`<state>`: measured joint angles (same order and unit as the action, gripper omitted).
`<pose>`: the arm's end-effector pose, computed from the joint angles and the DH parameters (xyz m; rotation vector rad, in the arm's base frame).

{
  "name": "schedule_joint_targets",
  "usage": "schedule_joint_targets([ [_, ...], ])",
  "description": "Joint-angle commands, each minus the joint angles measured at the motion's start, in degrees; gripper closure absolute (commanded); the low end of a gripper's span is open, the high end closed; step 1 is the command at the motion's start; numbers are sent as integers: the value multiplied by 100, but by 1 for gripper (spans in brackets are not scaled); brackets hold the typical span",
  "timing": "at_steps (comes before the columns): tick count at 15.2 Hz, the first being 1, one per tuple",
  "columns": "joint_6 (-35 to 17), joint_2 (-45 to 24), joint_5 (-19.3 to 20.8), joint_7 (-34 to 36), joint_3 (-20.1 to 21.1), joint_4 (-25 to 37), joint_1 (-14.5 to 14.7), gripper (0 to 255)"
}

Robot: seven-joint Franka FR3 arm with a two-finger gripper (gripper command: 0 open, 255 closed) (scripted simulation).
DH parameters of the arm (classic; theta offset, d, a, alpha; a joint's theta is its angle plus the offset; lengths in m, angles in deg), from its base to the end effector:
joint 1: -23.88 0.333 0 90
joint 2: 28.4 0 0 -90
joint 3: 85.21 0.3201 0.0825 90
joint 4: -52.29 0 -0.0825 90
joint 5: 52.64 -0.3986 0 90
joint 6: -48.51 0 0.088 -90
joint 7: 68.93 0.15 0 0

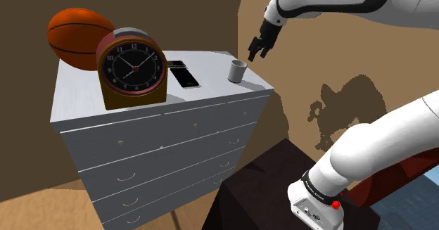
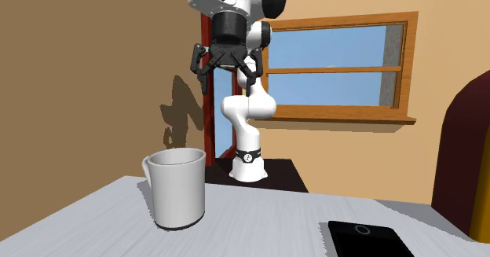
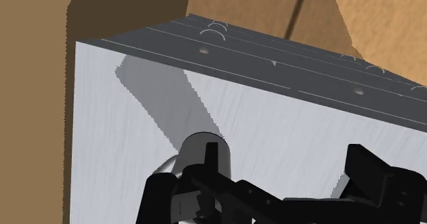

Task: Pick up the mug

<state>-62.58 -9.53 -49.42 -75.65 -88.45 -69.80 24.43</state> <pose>0.4884 -0.0309 0.5150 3.0853 0.1370 0.2067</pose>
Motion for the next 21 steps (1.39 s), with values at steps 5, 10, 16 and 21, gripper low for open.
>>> schedule_joint_targets([
  [5,-386,-1326,18,-104,-62,860,-21,0],
  [10,-525,-2460,5,-198,-100,1787,-57,0],
  [16,-893,-2609,7,-186,-103,1563,-63,0],
  [21,-1071,-2661,9,-175,-103,1436,-63,255],
])
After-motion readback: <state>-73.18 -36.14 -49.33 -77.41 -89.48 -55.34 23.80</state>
